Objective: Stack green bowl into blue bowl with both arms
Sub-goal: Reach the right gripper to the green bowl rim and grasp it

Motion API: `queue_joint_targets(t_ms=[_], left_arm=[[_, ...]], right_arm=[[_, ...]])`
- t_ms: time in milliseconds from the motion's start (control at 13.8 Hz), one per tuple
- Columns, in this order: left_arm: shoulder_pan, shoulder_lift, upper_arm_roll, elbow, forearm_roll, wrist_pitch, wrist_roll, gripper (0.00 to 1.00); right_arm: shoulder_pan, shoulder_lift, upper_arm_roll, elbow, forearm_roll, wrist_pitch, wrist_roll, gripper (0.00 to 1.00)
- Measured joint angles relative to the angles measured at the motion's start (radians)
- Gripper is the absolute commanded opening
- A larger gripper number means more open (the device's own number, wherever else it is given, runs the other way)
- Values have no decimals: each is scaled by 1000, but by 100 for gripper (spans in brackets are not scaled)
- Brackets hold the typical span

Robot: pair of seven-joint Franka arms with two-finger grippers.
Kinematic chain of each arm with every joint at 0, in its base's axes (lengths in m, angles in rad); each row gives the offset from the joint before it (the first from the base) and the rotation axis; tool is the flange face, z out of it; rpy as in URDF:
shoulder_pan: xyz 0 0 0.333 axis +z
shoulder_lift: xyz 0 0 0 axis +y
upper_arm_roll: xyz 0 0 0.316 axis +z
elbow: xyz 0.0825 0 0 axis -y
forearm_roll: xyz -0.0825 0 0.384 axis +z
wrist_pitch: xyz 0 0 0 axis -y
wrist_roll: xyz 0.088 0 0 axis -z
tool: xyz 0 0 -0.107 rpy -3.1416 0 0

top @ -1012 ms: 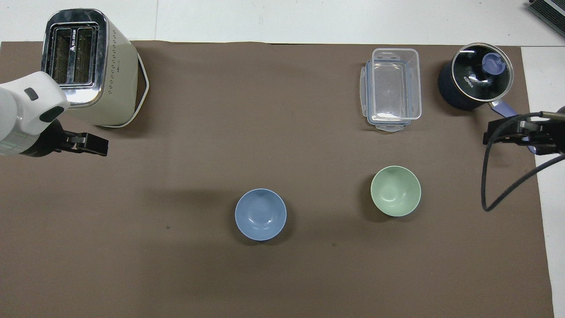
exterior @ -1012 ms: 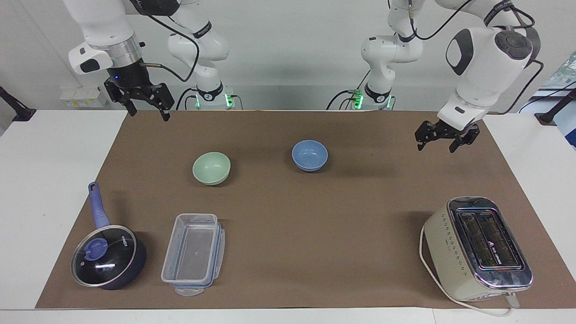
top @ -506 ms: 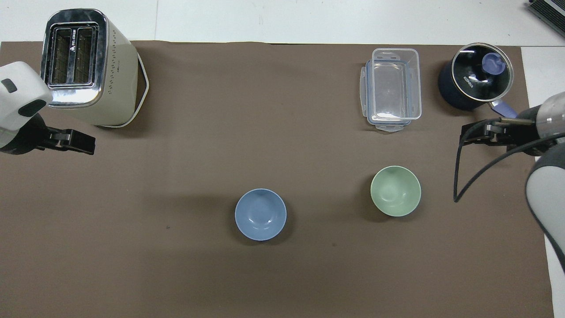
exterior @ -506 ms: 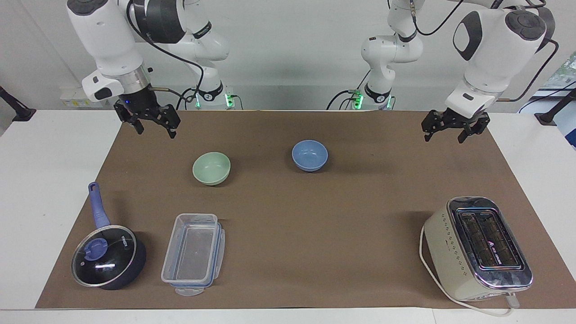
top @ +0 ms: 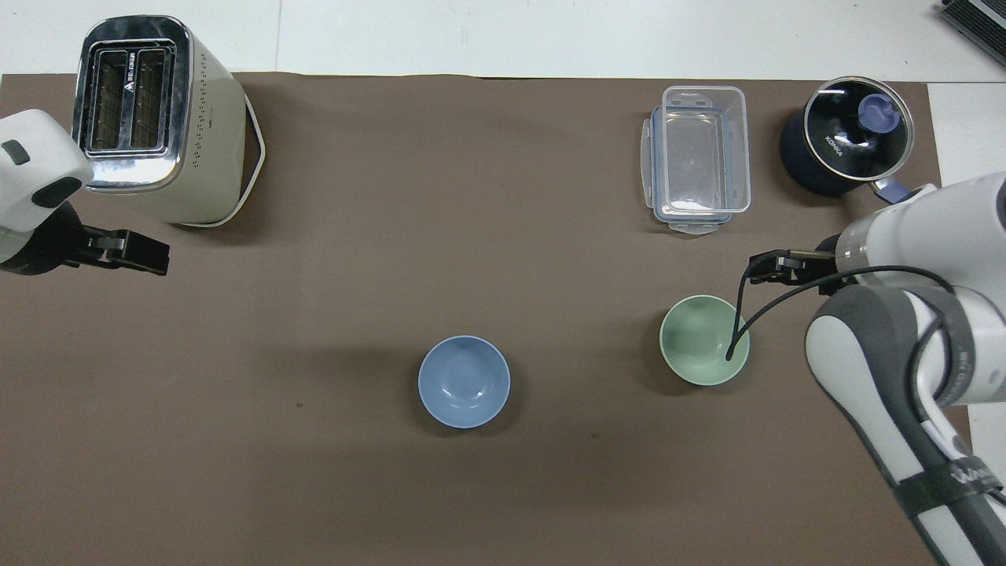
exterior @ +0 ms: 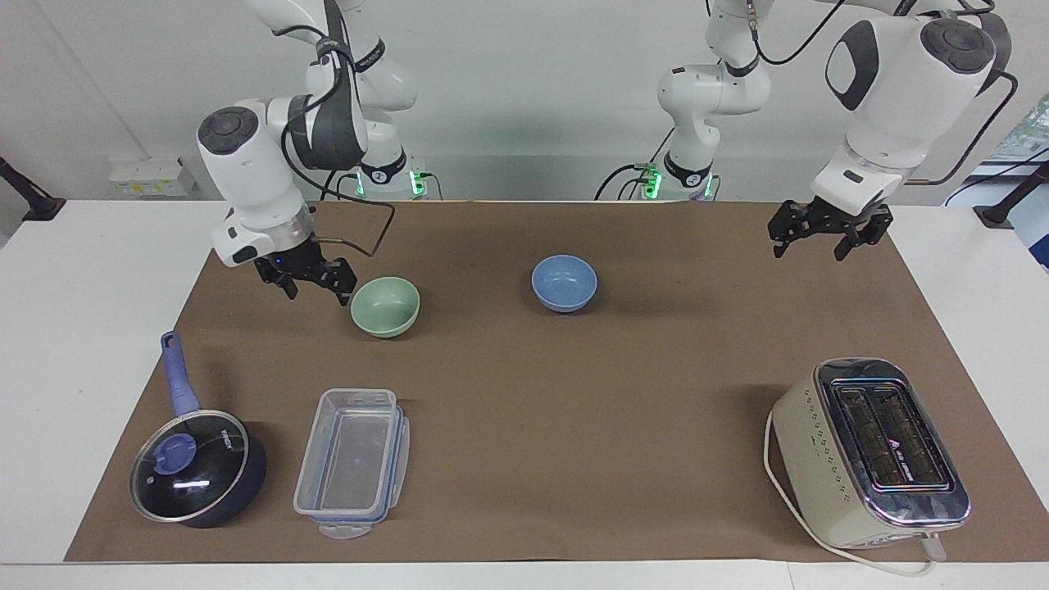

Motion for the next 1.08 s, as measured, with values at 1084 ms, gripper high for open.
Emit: queue_joint_targets(t_ms=[1084], left_arm=[[0, 1, 0, 1, 0, -8, 0, 100]], right_arm=[[5, 27, -2, -253, 84, 235, -160, 100]])
